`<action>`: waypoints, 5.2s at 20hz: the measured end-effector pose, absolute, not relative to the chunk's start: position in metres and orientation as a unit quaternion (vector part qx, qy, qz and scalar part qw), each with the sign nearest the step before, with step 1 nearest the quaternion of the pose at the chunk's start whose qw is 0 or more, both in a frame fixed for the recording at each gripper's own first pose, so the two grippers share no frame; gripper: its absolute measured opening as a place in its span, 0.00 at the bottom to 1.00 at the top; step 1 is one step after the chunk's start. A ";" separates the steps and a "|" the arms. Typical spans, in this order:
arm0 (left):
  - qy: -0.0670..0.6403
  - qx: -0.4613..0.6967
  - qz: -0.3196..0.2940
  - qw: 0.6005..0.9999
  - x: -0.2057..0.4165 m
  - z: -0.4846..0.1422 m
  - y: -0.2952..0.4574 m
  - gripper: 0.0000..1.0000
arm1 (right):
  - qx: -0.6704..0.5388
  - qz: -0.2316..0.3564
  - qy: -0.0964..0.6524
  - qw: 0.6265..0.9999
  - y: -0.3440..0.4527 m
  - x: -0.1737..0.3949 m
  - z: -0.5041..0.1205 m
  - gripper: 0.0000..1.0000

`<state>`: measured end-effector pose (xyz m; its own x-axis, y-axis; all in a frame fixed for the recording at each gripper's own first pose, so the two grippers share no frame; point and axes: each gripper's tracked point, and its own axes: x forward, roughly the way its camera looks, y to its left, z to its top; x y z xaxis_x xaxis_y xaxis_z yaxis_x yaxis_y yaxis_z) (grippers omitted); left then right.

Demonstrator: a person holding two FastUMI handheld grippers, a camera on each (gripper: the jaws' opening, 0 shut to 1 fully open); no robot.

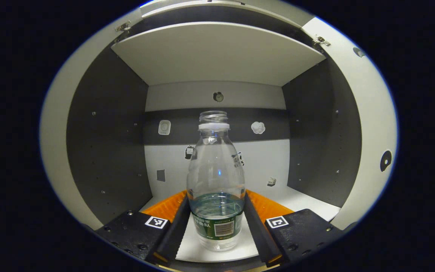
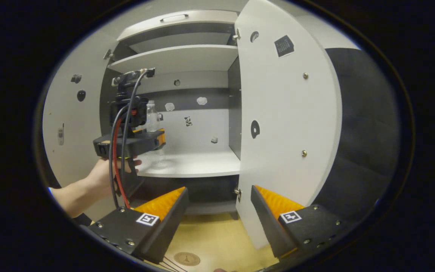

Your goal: Grasp the bottle in the cabinet with the left hand and place it on the coaster, then close the right door with the right hand and the left door with the left hand.

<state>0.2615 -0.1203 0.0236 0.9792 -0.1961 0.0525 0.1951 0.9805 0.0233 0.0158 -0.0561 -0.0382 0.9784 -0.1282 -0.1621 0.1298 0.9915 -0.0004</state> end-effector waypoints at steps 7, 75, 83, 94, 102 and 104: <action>-0.041 0.016 -0.093 0.995 0.173 0.031 -0.113 0.80 | 0.009 -0.041 0.085 0.996 -0.069 -0.021 -0.046 1.00; 0.055 0.033 -0.122 0.990 -0.029 -0.177 -0.173 0.94 | 0.049 -0.036 0.174 0.983 -0.209 -0.092 -0.109 0.98; 0.025 0.025 -0.102 0.994 -0.032 -0.094 -0.152 0.94 | 0.042 -0.025 0.084 0.995 -0.252 -0.048 -0.014 1.00; 0.047 0.007 -0.058 0.997 -0.045 -0.077 -0.116 0.93 | 0.061 0.029 0.033 0.997 -0.254 0.005 0.043 1.00; 0.050 0.023 -0.050 0.997 -0.054 -0.077 -0.102 0.94 | 0.040 0.059 0.032 0.997 -0.235 0.006 0.043 0.98; 0.054 0.019 -0.047 0.997 -0.056 -0.079 -0.098 0.94 | 0.045 0.070 0.034 0.996 -0.227 0.008 0.041 0.98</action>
<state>-0.0556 -0.0985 -0.0787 0.9898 -0.0912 -0.1090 0.0953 0.9949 0.0327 0.0076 -0.2268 0.0413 0.9878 0.1427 -0.0623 -0.1365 0.9861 0.0945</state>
